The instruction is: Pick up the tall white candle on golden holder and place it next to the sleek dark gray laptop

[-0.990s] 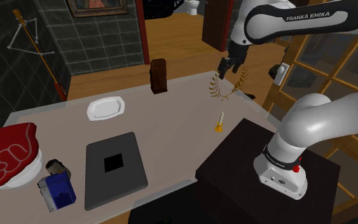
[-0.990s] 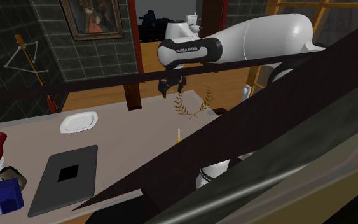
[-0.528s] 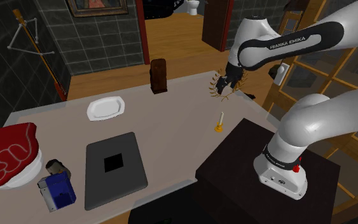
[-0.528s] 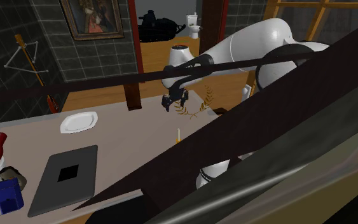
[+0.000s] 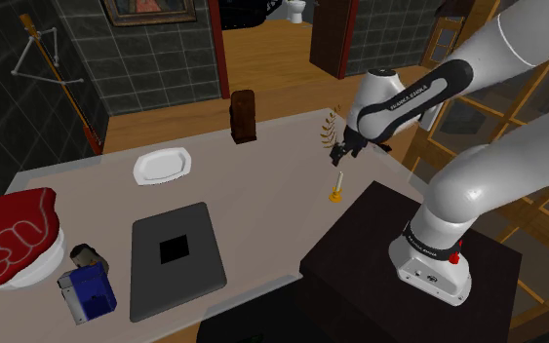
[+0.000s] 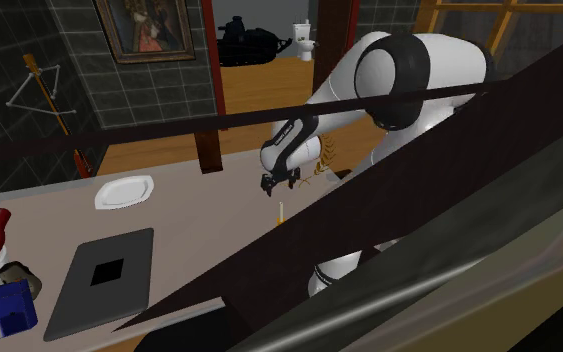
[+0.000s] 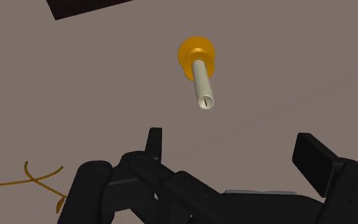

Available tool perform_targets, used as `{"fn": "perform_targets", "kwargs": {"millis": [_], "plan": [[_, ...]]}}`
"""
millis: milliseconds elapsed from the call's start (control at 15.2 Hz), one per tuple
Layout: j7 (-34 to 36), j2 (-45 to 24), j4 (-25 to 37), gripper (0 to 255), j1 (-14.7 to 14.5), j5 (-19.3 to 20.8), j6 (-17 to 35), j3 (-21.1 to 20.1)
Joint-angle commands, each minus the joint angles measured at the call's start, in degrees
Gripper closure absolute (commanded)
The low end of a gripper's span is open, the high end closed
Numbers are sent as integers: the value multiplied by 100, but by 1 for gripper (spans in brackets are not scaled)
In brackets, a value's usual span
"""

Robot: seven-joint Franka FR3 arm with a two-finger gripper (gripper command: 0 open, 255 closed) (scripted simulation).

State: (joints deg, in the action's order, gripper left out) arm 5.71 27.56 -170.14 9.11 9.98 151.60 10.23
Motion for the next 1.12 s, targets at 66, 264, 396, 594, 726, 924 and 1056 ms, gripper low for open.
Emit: {"fn": "perform_targets", "kwargs": {"millis": [66, 264, 396, 594, 726, 924, 1056], "plan": [[51, -785, -123, 0, 102, 83, 931, 74], [50, -1210, -99, 0, 80, 75, 1332, 100], [43, -1500, -74, 0, 57, 58, 1597, 120], [18, -1879, -29, 0, 10, 9, 1931, 153], [18, -1879, -29, 0, 12, 10, 1931, 152], [17, -1879, -29, 0, 11, 9, 1931, 152], [18, -1877, -29, 0, 11, 9, 1930, 152]]}}
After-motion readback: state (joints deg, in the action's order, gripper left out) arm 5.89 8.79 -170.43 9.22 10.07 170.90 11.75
